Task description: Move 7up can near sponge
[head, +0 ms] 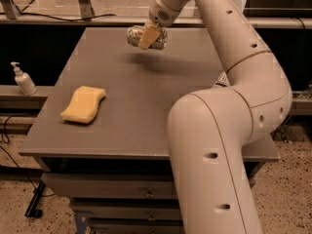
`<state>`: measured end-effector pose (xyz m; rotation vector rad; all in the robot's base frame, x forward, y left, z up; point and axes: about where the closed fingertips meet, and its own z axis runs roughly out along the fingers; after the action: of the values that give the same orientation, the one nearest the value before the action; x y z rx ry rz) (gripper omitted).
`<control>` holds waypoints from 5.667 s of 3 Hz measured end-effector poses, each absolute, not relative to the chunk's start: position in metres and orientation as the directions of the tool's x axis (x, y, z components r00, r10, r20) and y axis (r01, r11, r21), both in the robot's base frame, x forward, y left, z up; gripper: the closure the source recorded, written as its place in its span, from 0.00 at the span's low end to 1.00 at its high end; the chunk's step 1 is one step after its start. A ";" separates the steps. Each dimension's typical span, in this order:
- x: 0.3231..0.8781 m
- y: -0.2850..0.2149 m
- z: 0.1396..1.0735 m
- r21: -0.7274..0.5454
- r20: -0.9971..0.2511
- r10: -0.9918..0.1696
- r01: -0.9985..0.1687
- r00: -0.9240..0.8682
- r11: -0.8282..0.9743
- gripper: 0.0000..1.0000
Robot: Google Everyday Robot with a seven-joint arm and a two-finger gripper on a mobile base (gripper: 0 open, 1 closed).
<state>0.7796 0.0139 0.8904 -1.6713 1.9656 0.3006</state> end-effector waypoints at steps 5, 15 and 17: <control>0.614 0.040 0.990 -0.237 -0.669 -0.740 -0.965 0.077 0.114 1.00; 0.554 0.104 0.855 -0.081 -0.301 -0.830 -0.880 0.469 -0.468 0.12; 0.554 0.109 0.852 -0.079 -0.309 -0.831 -0.884 0.462 -0.462 0.00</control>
Offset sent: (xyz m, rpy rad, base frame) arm -0.2205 0.0358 0.0169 0.1276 0.0727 0.1428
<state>0.5542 0.1088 0.8522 -2.4835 1.4830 0.3348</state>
